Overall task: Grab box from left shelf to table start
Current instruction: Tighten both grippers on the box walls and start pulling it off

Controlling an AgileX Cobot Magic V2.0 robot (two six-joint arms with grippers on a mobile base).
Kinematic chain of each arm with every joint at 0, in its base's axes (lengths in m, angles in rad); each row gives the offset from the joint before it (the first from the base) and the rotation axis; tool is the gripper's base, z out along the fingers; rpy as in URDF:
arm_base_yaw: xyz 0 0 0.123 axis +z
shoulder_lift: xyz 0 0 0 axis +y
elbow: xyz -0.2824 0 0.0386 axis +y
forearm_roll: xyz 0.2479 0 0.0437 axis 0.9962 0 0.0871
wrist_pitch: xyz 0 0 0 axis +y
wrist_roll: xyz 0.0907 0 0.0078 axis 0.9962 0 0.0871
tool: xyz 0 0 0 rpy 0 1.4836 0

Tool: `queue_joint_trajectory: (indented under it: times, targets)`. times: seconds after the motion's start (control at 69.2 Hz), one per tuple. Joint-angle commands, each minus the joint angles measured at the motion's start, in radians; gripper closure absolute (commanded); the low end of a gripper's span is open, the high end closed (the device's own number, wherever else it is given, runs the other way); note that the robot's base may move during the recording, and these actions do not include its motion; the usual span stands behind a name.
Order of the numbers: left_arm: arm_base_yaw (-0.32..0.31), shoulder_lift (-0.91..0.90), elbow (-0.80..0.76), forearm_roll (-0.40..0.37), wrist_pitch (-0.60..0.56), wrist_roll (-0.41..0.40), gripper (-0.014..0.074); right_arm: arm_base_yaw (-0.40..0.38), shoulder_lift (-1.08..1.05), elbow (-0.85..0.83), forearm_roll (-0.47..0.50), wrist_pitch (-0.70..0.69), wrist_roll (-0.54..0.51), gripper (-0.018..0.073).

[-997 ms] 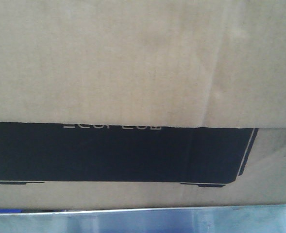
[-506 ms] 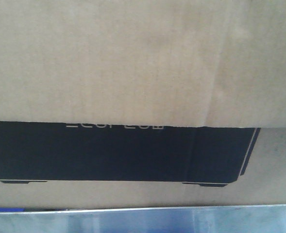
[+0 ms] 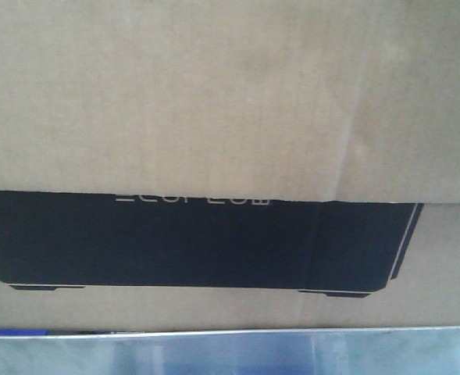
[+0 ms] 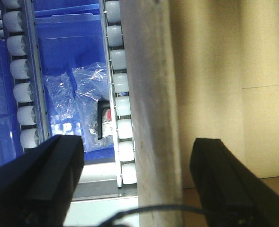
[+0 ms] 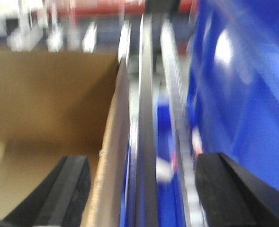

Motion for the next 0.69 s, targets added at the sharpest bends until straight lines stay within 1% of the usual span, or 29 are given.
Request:
queue_joint_trajectory:
  times: [0.0,0.043,0.101,0.274,0.448,0.679]
  targets:
    - [-0.007,0.007,-0.028,0.002,-0.024,-0.014,0.0216,0.000,0.117,-0.119,0.071,0.030,-0.105,-0.0009]
    - [-0.007,0.007,-0.028,0.002,-0.022,-0.014,0.0216,0.000,0.177,-0.176,0.120,0.077,-0.149,-0.0009]
    - [-0.007,0.007,-0.028,0.002,-0.017,-0.014,0.0216,0.000,0.254,-0.232,0.145,0.139,-0.159,-0.0009]
    - [-0.007,0.007,-0.028,-0.016,-0.017,-0.014,0.0216,0.000,0.446,-0.352,0.145,0.252,-0.156,-0.0009]
    - [-0.007,0.007,-0.028,-0.022,-0.017,-0.014,0.0216,0.000,0.608,-0.448,0.145,0.303,-0.151,-0.0009]
    - [-0.007,0.007,-0.028,-0.022,-0.017,-0.014,0.0216,0.000,0.740,-0.555,0.145,0.377,-0.119,-0.0008]
